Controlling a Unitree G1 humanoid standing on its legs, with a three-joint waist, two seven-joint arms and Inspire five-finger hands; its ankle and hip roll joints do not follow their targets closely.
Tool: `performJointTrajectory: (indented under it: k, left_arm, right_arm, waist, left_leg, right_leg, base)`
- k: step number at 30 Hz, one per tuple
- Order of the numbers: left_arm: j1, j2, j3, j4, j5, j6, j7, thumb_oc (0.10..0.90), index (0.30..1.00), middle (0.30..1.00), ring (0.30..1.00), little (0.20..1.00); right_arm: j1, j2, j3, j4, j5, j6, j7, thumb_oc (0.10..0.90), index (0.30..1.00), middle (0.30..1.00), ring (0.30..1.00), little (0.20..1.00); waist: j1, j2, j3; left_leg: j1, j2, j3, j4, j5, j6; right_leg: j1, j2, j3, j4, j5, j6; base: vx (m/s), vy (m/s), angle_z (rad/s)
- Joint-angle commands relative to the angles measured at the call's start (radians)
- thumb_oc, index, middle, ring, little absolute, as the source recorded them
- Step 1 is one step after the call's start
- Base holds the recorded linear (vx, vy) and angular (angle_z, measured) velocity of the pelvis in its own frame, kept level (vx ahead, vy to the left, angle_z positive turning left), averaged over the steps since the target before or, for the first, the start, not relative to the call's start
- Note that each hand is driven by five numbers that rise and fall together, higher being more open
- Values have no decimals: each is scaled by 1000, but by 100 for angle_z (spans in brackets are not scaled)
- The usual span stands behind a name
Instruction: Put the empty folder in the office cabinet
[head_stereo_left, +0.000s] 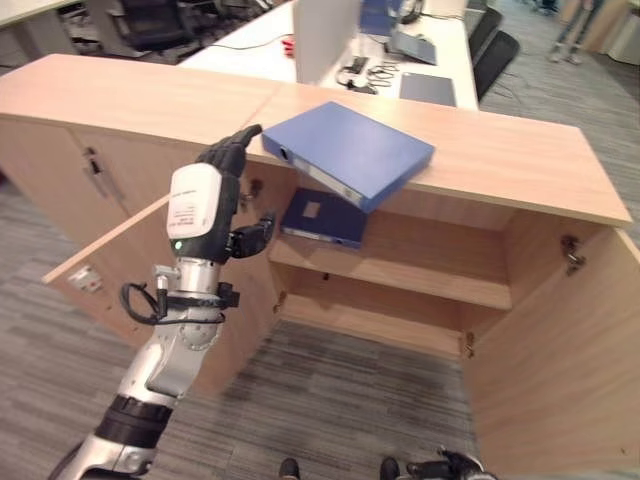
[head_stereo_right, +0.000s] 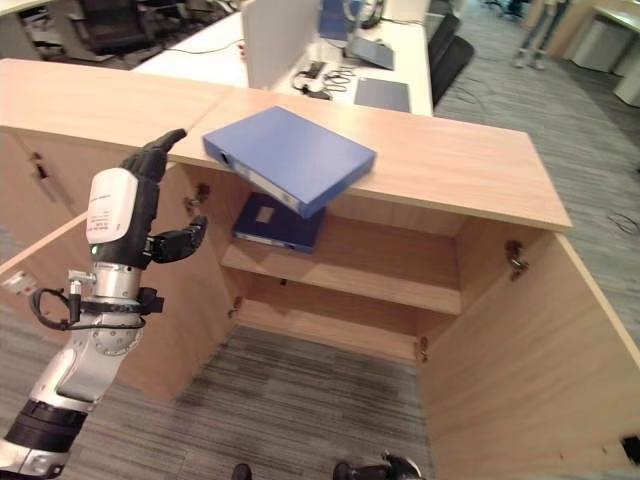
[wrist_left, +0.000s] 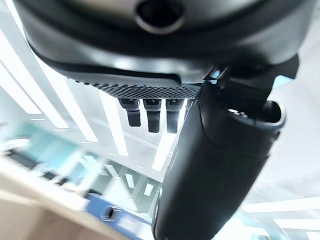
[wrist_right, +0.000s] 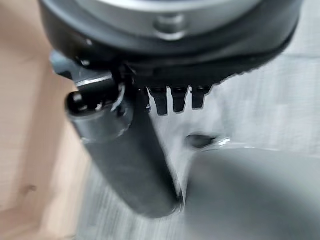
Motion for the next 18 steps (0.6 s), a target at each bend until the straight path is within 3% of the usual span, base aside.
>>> performJointTrajectory:
  k: [1,6,18]
  left_arm:
    - [-306,23,-60,33,102,-8,38,800,900,900,900,900]
    - [-327,5,-118,44,130,6,58,800,900,900,900,900]
    - [-240,13,-40,46,118,29,69,800,900,900,900,900]
  right_arm:
    - [-92,-57,-6,121,6,19,-9,800,900,900,900,900]
    - [-150,25,3,175,30,24,-48,800,900,900,900,900]
    - [-119,-9,-42,195,11,29,-63,800,900,900,900,900]
  waist:
    - [0,13,18]
    - [10,29,6]
    - [7,31,7]
  left_leg:
    - [22,1,-47,-4,-130,8]
    - [38,0,-50,-4,-145,7]
    - [57,33,-53,-4,-134,-20]
  right_leg:
    - [34,11,-54,20,-110,35]
    - [56,11,-63,11,-123,37]
    - [80,43,-67,9,-143,16]
  base:
    - [-20,-17,-16]
    - [39,-4,-10]
    - [13,-62,2]
